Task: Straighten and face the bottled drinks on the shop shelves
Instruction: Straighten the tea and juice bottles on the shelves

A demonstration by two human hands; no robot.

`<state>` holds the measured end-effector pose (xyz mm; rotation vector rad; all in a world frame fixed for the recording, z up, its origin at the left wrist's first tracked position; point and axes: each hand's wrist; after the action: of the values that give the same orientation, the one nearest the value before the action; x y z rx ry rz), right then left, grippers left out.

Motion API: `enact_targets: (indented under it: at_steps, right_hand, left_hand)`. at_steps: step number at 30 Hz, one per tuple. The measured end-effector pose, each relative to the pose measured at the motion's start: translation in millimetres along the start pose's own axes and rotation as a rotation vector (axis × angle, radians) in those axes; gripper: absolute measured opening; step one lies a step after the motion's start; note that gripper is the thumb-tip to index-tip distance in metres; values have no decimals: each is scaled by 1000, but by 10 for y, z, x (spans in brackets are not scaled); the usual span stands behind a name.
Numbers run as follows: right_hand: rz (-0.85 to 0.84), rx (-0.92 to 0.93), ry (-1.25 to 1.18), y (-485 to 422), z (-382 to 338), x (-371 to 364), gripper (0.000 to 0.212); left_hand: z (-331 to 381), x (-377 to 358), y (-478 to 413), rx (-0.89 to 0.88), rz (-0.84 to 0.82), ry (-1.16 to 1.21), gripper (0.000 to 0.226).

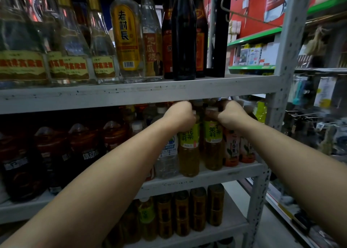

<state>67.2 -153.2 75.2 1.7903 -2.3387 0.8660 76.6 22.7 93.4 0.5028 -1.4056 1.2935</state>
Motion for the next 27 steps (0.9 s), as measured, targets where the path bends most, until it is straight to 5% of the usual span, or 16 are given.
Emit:
enact_targets:
  at_steps: [5, 11, 15, 21, 27]
  right_hand:
    - [29, -6, -128, 6, 77, 49, 35]
    - [-2, 6, -191, 8, 107, 97, 30]
    - [10, 29, -201, 21, 96, 86, 17]
    - [32, 28, -202, 31, 65, 9, 31]
    - [18, 54, -214, 54, 50, 22, 34]
  left_hand:
    - [74, -106, 63, 86, 119, 129, 33]
    - [113, -170, 90, 67, 225, 143, 26]
    - [129, -174, 20, 112, 182, 116, 21]
    - [183, -74, -38, 127, -14, -111, 27]
    - [223, -49, -9, 129, -21, -178, 25]
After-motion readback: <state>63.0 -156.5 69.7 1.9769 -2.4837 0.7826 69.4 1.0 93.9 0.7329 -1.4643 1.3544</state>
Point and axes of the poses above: each hand's wrist, its own y-axis away from the middle knuckle, its own x-axis out of the back of the hand, z = x × y, and after that the axes turned 10 degrees about -y, right-handed
